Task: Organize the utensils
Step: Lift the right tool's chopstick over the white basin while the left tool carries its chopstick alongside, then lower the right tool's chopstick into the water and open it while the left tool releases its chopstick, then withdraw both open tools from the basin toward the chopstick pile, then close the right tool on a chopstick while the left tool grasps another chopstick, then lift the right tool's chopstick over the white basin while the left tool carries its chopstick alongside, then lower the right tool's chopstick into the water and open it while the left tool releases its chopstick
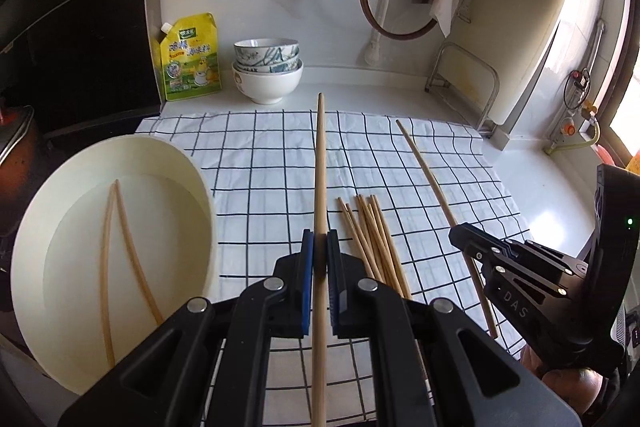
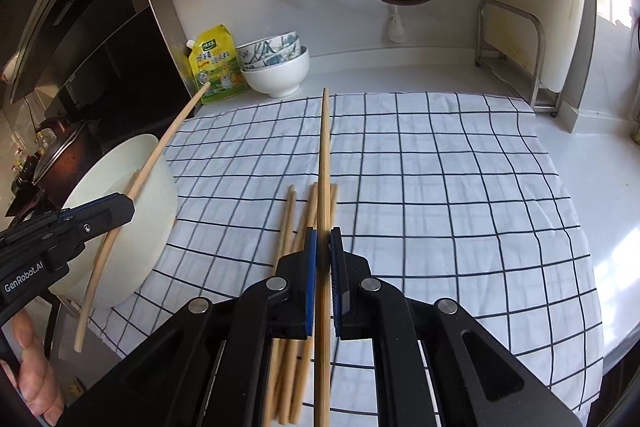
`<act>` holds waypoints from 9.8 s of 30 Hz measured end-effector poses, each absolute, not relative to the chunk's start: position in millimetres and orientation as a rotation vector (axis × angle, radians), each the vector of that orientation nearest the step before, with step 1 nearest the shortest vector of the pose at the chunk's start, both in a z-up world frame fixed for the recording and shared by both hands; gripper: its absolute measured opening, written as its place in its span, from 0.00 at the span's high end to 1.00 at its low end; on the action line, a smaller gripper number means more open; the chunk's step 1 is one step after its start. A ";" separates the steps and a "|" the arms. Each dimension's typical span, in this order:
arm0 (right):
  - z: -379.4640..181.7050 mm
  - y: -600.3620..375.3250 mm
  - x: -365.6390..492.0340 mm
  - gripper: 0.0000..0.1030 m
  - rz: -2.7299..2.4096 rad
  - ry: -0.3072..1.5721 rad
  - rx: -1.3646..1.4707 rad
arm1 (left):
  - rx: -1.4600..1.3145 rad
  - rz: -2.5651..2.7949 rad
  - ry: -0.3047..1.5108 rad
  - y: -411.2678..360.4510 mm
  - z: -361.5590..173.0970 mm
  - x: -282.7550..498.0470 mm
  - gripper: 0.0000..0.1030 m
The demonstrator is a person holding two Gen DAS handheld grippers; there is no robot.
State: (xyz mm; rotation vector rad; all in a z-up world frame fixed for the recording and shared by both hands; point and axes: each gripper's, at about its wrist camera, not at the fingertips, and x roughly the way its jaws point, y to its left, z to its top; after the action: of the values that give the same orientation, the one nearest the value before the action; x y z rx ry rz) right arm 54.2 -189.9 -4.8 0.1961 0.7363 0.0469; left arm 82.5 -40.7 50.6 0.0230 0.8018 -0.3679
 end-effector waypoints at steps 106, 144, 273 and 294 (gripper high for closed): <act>-22.6 -178.6 17.0 0.77 0.008 0.775 0.168 | 0.098 -0.276 0.838 -29.4 -0.2 45.9 0.45; -88.2 -179.3 48.3 0.65 -0.008 0.920 0.116 | 0.090 -0.218 0.964 -53.6 -62.3 62.5 0.20; -14.9 65.9 151.9 0.94 0.410 0.864 0.074 | -0.072 -0.056 0.859 178.2 0.8 124.1 0.93; -20.6 51.7 147.6 0.91 0.363 0.874 0.086 | -0.112 -0.026 0.867 186.7 -6.3 120.8 0.58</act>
State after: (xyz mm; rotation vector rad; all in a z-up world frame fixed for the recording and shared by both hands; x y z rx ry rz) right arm 147.6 51.7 -20.6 0.0864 0.8736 0.3630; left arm 120.8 186.7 -6.3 -0.1118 0.8670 -0.0257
